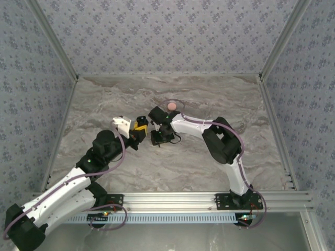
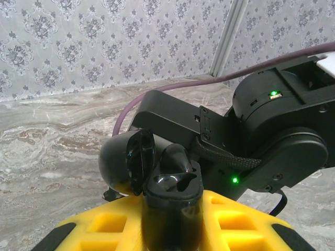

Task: Insert the wireless bluetooth earbuds into the charging case

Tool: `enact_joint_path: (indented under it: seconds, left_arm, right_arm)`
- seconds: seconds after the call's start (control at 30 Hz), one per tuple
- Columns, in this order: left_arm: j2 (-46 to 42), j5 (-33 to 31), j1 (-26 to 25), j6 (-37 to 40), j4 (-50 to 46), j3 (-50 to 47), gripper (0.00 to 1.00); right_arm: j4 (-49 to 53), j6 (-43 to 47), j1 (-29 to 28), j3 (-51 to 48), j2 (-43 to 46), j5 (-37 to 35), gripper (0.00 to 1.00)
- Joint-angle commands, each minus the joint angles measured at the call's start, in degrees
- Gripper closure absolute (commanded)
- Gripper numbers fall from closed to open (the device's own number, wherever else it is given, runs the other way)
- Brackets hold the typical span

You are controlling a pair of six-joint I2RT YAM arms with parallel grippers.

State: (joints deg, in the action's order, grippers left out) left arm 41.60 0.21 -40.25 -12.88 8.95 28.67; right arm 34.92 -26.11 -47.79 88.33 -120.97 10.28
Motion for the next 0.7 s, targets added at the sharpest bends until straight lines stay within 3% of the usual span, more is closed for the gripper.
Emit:
enact_joint_path:
  seconds: [0.0,0.37,0.67]
  left_arm:
    - [-1.1,-1.1,-0.3,0.3,1.0,0.3,0.75]
    - [-1.2,-1.1,-0.2,0.1,1.4,-0.1,0.76]
    - [-0.7,-0.7,-0.2,0.0,1.4,0.3,0.76]
  right_arm:
    - [4.4,-0.4,-0.9,2.0,-2.5,-2.9,0.68]
    - [8.5,0.2,-2.2,3.9,-4.6,-7.8,0.77]
    - [7.7,0.3,0.7,-1.5,1.2,-10.1,0.80]
